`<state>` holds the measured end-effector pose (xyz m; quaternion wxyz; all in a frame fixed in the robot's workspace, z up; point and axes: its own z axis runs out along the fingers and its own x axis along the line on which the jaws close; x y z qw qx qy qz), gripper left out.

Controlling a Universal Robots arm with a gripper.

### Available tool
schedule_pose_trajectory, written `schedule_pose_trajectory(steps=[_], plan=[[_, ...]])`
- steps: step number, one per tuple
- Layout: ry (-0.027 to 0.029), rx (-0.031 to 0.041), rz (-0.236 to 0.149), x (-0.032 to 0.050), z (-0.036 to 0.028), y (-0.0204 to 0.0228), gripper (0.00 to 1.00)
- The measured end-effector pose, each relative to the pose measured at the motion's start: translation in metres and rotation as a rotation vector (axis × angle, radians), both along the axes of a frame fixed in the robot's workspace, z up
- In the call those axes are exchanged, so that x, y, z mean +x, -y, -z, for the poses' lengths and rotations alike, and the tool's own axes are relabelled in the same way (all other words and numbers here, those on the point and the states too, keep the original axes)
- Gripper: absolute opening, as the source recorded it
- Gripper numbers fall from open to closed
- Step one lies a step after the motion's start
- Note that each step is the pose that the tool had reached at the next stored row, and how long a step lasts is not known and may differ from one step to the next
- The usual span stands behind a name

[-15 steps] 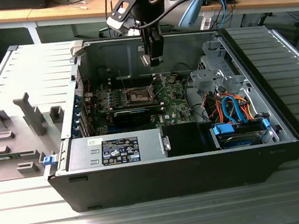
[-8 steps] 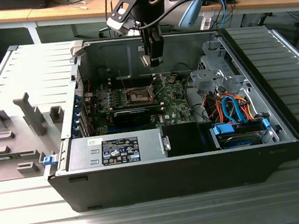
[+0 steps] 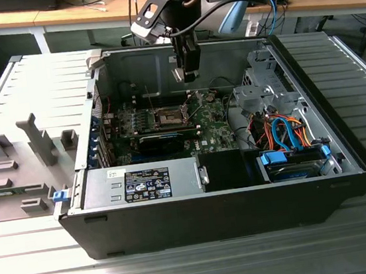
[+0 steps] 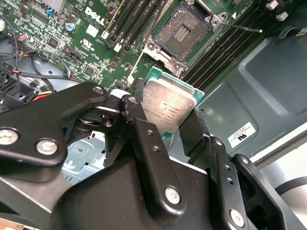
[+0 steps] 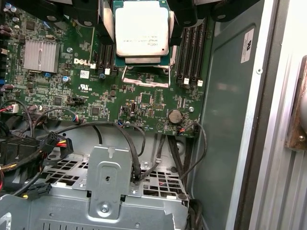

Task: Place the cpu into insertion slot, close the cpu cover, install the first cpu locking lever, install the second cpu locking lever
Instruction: 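Place the cpu into insertion slot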

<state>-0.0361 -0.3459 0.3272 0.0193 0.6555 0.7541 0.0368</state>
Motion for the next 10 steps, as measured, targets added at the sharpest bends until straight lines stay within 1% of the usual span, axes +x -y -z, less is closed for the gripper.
schedule_pose_trajectory(steps=[10], plan=[[0.0,0.0,0.0,0.0,0.0018,0.0,0.54]])
